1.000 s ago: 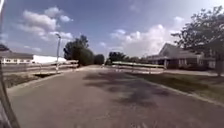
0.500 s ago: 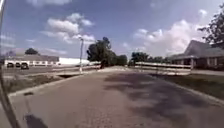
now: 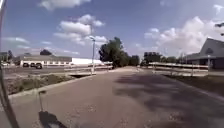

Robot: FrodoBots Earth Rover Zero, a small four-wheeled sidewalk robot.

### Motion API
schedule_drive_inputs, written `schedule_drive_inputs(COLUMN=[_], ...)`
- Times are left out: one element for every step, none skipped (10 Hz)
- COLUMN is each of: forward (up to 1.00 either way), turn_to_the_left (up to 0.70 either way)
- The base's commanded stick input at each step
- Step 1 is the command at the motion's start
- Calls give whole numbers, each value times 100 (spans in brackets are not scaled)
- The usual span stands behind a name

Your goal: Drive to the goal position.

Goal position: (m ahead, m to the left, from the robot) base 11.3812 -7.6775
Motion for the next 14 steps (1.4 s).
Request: schedule_drive_inputs(forward=[70,70,70,70,70,70,70,70,70,70,70,70,70,70], turn_to_the_left=[-26,-31,-35,-35,-35,-35,-34,-28,-22,-16,-10,-4,0,0])
